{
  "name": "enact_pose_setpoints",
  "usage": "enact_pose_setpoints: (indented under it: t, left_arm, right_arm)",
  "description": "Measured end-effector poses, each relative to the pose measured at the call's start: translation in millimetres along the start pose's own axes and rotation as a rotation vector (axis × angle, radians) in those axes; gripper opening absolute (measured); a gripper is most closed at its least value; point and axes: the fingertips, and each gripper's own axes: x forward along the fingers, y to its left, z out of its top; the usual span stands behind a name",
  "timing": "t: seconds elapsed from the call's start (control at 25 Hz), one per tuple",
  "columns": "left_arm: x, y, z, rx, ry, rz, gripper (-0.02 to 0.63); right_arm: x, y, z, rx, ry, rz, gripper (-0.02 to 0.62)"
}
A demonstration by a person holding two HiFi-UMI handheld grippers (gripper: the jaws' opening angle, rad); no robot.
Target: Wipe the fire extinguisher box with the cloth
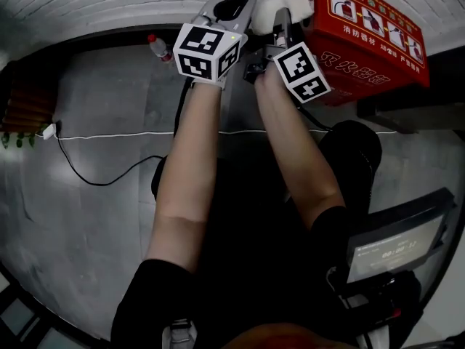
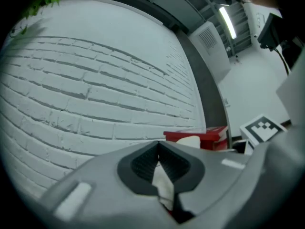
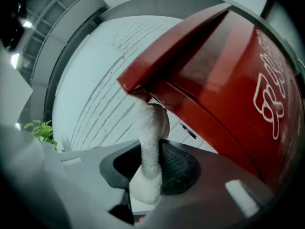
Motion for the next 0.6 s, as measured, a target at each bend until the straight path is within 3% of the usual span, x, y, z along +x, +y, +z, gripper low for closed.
enact_pose_setpoints:
  t: [0.28, 0.6]
  left_arm:
    - [-1.4, -10.7, -10.7, 0.048, 0.050, -0.034, 0.000]
    - [0.3, -13.7, -21.5, 0.049, 0.087, -0.049, 0.000]
  right_arm:
    - [-3.8, -40.1, -14.5, 0.326, -0.050, -0.101, 0.086]
    - [-8.5, -65.5, -19.7, 0.463, -0.098, -0.160, 0.086]
